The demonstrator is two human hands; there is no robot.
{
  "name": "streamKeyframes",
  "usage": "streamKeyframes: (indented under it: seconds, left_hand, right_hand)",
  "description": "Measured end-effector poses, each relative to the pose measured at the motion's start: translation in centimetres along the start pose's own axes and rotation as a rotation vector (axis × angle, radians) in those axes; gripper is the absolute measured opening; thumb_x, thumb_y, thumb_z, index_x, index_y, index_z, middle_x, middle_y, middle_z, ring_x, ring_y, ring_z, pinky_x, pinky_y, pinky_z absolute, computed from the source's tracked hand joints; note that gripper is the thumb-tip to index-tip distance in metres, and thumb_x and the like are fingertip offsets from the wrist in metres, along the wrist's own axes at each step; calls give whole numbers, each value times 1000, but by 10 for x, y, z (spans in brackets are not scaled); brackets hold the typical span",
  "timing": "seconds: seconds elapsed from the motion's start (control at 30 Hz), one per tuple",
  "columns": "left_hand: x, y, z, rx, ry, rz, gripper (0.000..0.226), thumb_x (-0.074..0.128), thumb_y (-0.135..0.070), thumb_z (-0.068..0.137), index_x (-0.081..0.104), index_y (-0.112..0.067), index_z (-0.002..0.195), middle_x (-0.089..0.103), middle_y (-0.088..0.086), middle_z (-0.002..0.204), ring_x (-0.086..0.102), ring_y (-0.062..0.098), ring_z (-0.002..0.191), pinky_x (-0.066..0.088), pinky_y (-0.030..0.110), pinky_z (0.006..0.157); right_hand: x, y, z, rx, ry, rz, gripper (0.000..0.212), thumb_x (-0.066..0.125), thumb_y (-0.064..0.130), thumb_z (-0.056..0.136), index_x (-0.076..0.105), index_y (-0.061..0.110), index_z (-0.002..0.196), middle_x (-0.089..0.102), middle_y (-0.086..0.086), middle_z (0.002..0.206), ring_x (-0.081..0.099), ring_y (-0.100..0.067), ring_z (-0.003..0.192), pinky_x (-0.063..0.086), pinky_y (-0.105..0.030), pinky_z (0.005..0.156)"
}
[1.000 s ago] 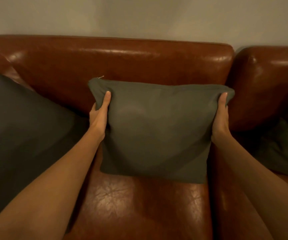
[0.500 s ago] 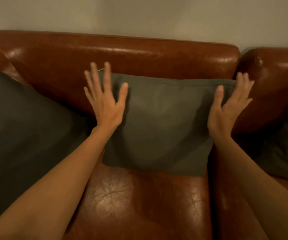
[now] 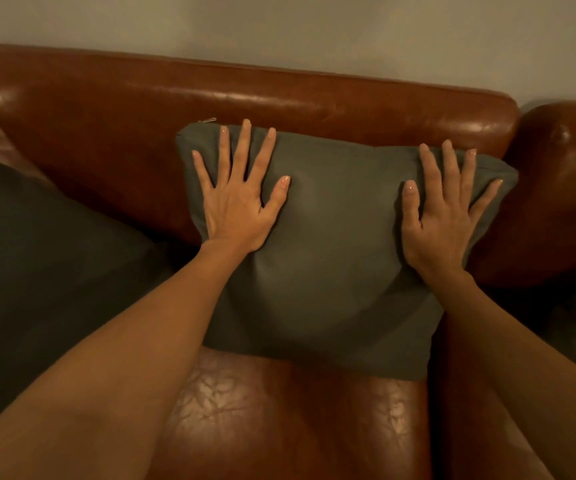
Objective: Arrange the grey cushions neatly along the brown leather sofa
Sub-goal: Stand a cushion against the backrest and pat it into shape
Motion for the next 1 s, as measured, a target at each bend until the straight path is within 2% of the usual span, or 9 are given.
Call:
streamKeyframes:
  seconds: [0.33,0.5,0.67,0.77,0.87,1.0]
  left_hand:
    - [2,-2,6,-14,115,58,63,4,-61,97,-1,-36,154,-3,0,165,-7,26,151,-9,60,116]
    - [-12,-9,-1,-25,165,91,60,7,-56,100,-2,-34,154,-5,0,164,-12,26,150,-12,66,111]
    - [-16,-34,-18,27,56,-48,52,18,-36,103,17,-29,154,24,1,161,9,27,151,-1,68,113]
    - [-17,-32,-23,67,22,-117,53,18,-45,102,16,-31,154,22,-1,161,9,26,151,-2,66,114]
    - [-10,-28,-25,209,30,-36,60,18,-60,98,11,-38,153,11,-1,164,3,29,151,-2,72,110]
    - [2,-27,-16,211,16,30,59,19,-62,98,14,-41,153,12,-1,164,3,29,150,2,75,108]
  right_hand:
    - [-1,4,5,24,116,-49,56,15,52,102,20,33,155,11,5,165,-1,-18,153,-11,-58,117]
    - [-21,29,-7,14,147,-90,57,15,44,105,20,20,156,11,3,165,-4,-18,152,-13,-59,116]
    - [-10,78,-28,-224,197,-66,63,13,53,101,14,22,156,12,4,164,-4,-10,149,-15,-49,117]
    - [1,76,-30,-253,179,-128,61,14,53,103,16,23,156,15,3,164,-1,-12,150,-13,-51,118]
    - [9,74,-28,-264,169,-174,60,11,52,103,11,24,156,14,3,164,0,-13,150,-10,-53,118]
    - [19,73,-22,-261,170,-206,59,9,52,103,5,26,156,9,3,165,0,-14,151,-9,-53,119]
Point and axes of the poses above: each hand's wrist, its own z-axis towards the middle knuckle, its own x-axis out of the palm, y = z × x, the point moved 1 cm from there along z, towards the middle knuckle
